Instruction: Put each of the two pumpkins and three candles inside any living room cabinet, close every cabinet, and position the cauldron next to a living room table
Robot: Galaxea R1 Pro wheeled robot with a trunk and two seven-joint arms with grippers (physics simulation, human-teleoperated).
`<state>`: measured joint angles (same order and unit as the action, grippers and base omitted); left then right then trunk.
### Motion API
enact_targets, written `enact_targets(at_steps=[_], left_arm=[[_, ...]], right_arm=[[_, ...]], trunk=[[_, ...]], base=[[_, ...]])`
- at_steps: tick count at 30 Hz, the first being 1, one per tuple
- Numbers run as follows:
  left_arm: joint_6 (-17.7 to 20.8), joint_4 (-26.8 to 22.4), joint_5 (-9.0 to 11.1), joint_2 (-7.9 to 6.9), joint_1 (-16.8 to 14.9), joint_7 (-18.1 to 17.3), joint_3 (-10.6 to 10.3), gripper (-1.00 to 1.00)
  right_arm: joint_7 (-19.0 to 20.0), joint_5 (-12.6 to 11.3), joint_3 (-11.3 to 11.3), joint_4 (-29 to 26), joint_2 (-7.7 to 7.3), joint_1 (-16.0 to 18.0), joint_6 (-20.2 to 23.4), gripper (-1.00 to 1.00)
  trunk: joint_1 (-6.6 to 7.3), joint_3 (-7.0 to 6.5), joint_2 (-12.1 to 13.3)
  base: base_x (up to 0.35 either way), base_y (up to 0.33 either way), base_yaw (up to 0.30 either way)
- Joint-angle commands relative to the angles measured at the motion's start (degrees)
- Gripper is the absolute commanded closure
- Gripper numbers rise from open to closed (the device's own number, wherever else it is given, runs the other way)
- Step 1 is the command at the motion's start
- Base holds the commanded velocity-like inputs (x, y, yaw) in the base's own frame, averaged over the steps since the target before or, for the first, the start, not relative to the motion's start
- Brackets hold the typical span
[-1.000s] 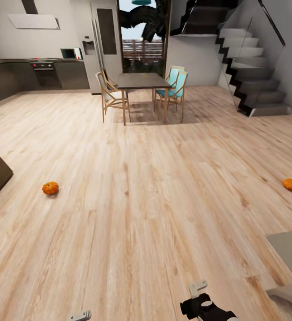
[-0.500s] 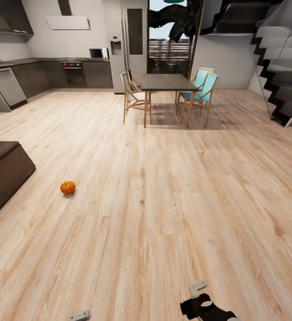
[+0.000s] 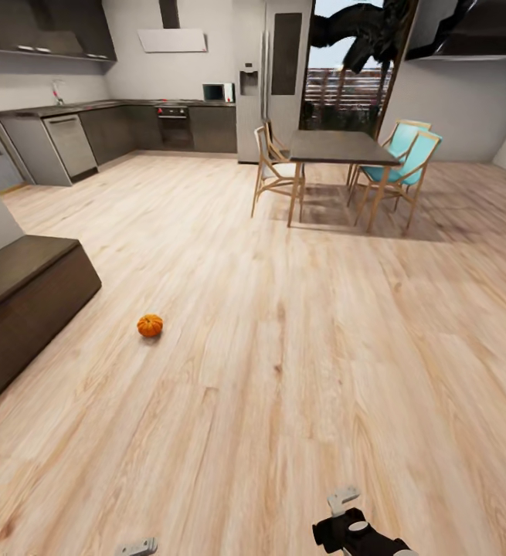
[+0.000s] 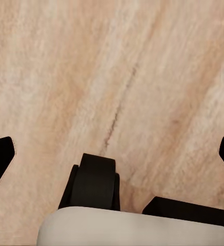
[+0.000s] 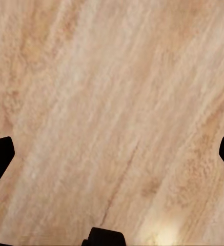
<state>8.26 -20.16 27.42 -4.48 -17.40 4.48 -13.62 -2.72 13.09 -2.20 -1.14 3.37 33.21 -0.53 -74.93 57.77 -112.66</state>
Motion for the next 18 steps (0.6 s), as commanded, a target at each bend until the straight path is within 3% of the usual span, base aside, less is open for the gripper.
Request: enact_targets(at_steps=[1, 18], left_arm=[[0.00, 0.01, 0.00, 0.00, 0.00, 0.00, 0.00, -1.00], [0.00, -0.04, 0.00, 0.09, 0.00, 0.01, -0.09, -1.00]], right_arm=[[0.00, 0.00, 0.00, 0.00, 0.00, 0.00, 0.00, -1.00], [0.00, -0.01, 0.00, 0.09, -0.01, -0.01, 0.03, -1.00]], trunk=[[0.00, 0.00, 0.00], [0.00, 0.00, 0.00]], base=[[0.206, 0.034, 0.290], [0.032, 0.004, 0.290]])
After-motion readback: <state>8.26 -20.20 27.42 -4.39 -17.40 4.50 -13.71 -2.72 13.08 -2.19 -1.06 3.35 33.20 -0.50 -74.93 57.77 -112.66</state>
